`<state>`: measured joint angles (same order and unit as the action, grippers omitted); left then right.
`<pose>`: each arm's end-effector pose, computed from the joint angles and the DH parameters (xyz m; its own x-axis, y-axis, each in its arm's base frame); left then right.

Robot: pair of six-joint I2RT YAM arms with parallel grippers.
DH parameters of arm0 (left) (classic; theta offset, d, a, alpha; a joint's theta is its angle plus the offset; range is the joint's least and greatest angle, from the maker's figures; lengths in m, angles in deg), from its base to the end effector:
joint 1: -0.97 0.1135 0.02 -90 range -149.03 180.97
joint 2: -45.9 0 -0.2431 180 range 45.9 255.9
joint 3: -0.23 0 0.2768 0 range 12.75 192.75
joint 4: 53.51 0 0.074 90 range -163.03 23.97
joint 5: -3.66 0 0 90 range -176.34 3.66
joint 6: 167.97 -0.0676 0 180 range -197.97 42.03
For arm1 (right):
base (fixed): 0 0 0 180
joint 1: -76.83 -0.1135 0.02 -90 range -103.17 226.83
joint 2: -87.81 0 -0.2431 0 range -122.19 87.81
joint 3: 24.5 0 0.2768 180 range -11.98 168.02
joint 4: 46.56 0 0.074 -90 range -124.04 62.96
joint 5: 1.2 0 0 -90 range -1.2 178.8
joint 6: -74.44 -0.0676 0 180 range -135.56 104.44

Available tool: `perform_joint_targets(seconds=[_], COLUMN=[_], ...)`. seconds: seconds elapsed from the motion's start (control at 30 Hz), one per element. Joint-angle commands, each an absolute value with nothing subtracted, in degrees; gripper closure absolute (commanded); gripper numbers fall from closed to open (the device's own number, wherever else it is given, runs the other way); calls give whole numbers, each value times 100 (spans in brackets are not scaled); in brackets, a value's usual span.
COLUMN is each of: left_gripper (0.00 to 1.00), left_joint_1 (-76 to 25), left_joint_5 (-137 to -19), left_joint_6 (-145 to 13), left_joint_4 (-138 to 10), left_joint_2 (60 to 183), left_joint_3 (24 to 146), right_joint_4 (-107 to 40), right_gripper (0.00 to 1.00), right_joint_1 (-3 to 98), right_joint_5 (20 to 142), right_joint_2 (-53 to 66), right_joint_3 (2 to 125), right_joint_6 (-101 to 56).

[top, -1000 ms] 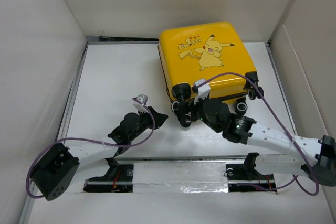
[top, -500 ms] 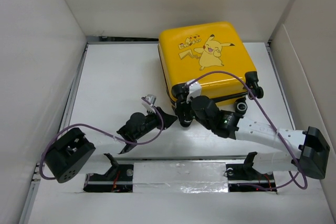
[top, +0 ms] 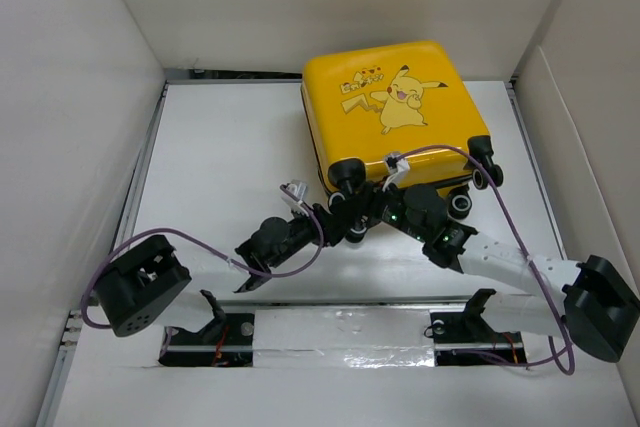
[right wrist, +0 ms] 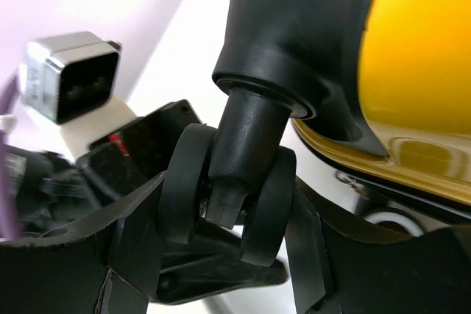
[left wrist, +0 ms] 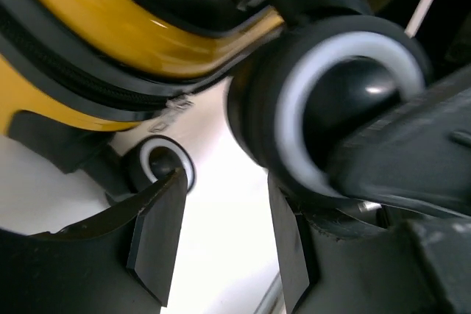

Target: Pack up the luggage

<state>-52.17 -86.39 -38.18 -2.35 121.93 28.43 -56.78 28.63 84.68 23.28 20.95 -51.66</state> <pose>0.1731 -0.2308 0.1525 -0.4849 -0.4201 -0.7671 0.6367 0.4317 -0.6389 0.2075 0.2394 0.2207 -0.5489 0.2678 -0.7918 -0.5785 0.5621 0.5911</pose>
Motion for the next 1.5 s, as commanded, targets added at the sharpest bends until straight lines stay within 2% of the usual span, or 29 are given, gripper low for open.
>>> perform_joint_targets(seconds=[0.0, 0.13, 0.37, 0.5, 0.63, 0.73, 0.83, 1.03, 1.23, 1.47], left_gripper=[55, 55, 56, 57, 59, 60, 61, 63, 66, 65], left_joint_1=[-5255, -5369, -5923, -6370, -6714, -6714, -6776, -6828, -6380, -6013], left_joint_5=[-9406, -9819, -10892, -11541, -12770, -13089, -13431, -14213, -13592, -13082], left_joint_6=[-3894, -3929, -4246, -4526, -4817, -4747, -4747, -5097, -5317, -6004], left_joint_4=[164, 733, 2070, 2572, 2608, 2835, 3352, 3882, 4390, 4902], left_joint_2=[12315, 12710, 13571, 13669, 13573, 13511, 13449, 13142, 12922, 12922], left_joint_3=[3015, 3050, 3129, 3182, 3243, 3034, 2613, 1970, 1740, 2083], right_joint_4=[-7779, -8456, -8791, -8871, -8836, -8975, -9833, -10583, -11234, -11069], right_gripper=[86, 86, 86, 86, 87, 87, 87, 86, 86, 86], right_joint_1=[2989, 3042, 2982, 2815, 2402, 2182, 2050, 2050, 2199, 2252], right_joint_5=[7220, 6956, 6876, 6876, 7017, 7122, 7324, 7430, 7237, 7237], right_joint_2=[2558, 2523, 2506, 2374, 1962, 1479, 1004, 107, -166, 263], right_joint_3=[2002, 1861, 1922, 2045, 2667, 2994, 3205, 3987, 3769, 3487], right_joint_6=[-5809, -6459, -6829, -6917, -6909, -6969, -7329, -7689, -8042, -7876])
